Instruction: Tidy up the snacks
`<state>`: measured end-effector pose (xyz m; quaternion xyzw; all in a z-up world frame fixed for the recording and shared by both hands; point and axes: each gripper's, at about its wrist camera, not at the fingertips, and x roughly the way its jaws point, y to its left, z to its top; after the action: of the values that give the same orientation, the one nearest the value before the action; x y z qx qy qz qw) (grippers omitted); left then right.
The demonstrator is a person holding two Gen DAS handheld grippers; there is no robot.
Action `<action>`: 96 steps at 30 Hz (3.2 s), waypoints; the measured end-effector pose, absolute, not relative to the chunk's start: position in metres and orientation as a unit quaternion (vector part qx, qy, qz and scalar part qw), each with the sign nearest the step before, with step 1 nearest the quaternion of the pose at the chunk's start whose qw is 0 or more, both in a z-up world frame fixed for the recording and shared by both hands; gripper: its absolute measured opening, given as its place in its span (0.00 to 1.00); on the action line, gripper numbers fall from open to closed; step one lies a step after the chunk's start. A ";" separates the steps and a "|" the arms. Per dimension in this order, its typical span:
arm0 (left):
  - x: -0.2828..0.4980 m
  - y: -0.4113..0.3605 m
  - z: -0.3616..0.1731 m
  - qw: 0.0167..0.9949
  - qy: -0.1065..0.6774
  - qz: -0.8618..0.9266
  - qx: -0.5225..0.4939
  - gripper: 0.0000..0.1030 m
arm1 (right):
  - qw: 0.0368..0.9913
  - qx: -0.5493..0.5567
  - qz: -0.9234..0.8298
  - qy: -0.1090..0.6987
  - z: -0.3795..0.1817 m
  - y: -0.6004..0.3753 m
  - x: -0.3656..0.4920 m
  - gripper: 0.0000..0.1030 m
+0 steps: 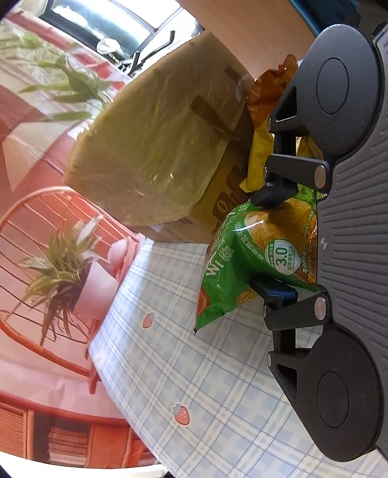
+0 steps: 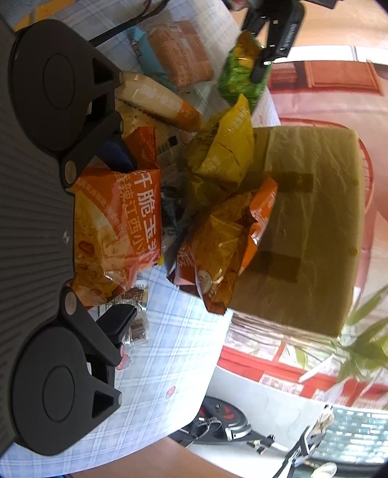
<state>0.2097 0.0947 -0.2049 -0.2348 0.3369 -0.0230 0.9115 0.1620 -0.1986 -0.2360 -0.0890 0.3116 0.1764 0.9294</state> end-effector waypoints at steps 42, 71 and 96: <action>0.155 0.067 -0.088 0.951 0.205 -0.102 -0.208 0.53 | 0.963 0.069 0.180 0.187 -0.132 -0.248 0.134 0.84; 0.357 0.005 -0.026 0.956 0.257 -0.121 -0.066 0.53 | 0.966 0.065 0.174 0.179 -0.042 -0.204 0.348 0.84; 0.362 0.021 -0.033 0.949 0.279 -0.125 -0.070 0.73 | 0.960 0.096 0.135 0.225 -0.059 -0.201 0.372 0.90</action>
<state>0.3624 0.0212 -0.0326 -0.0704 0.2790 -0.1252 0.9495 0.3723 -0.2007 -0.0585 0.0963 0.2251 0.1347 0.9602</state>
